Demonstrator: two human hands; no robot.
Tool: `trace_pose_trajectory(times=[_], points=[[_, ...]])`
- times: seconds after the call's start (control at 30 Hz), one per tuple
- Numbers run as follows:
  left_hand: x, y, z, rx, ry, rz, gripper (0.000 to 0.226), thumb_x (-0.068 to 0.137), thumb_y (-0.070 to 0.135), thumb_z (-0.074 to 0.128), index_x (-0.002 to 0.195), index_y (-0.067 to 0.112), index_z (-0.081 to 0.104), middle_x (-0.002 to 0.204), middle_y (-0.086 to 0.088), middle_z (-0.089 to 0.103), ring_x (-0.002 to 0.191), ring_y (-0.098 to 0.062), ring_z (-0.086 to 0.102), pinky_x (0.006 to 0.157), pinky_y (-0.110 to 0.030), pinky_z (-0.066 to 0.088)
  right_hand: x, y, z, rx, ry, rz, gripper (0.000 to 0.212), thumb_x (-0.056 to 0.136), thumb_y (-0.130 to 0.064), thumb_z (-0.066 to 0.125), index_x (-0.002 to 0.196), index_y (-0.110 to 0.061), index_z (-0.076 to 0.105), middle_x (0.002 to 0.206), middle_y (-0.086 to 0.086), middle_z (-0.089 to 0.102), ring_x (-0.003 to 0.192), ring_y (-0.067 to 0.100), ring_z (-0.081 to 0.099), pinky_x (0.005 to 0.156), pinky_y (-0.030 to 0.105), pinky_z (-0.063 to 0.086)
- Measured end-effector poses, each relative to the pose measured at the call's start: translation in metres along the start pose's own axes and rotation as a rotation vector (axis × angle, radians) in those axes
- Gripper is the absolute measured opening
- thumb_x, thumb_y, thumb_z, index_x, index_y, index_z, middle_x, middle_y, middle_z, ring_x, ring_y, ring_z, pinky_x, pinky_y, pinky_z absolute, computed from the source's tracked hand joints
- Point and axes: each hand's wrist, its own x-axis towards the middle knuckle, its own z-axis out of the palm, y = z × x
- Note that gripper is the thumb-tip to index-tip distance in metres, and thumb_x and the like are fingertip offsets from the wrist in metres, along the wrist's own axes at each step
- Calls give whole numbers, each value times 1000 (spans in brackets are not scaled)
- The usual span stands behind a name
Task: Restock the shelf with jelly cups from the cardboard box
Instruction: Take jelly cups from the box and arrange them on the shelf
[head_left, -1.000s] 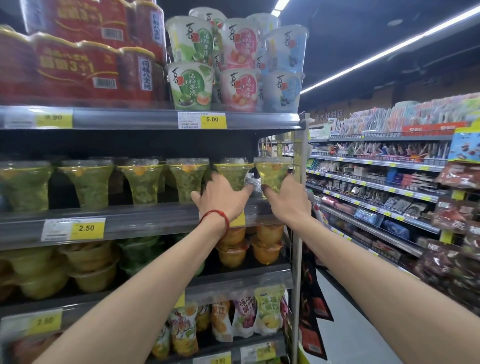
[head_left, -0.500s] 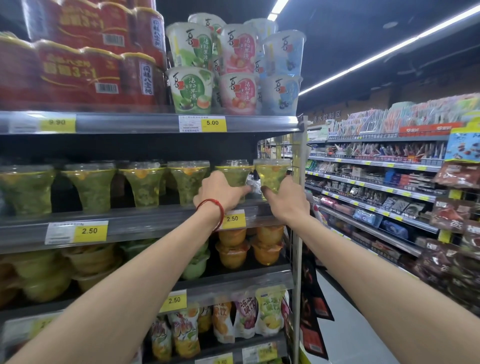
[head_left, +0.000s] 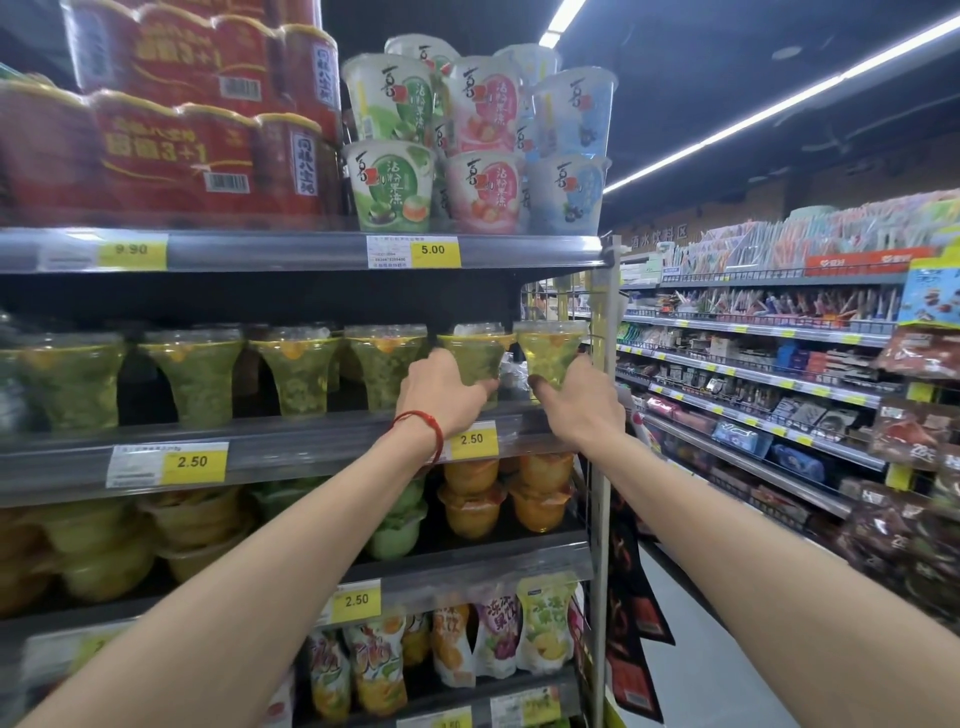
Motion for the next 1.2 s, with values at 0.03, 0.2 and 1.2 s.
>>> trace_pose_trajectory(times=[0.03, 0.2, 1.2], points=[[2, -1, 0, -10, 0, 1, 40, 85, 44, 70, 74, 14, 45, 78, -5, 56, 68, -22, 54, 57, -31, 40, 0, 0, 0, 1, 1, 1, 43, 99, -45, 60, 117, -7, 51, 112, 12, 65, 104, 37, 63, 84, 47, 53], [3, 0, -2, -37, -9, -10, 52, 75, 56, 74, 66, 14, 45, 66, -1, 54, 58, -19, 51, 52, -27, 38, -1, -1, 1, 10, 4, 6, 46, 99, -45, 59, 120, -6, 51, 116, 13, 66, 107, 38, 63, 86, 48, 54], [-11, 5, 7, 244, -50, 24, 51, 100, 39, 42, 131, -1, 37, 109, -17, 66, 96, -36, 65, 87, -45, 53, 0, 6, -1, 96, -50, -55, 54, 102, -53, 49, 121, -3, 52, 114, 15, 65, 107, 36, 62, 88, 44, 51]])
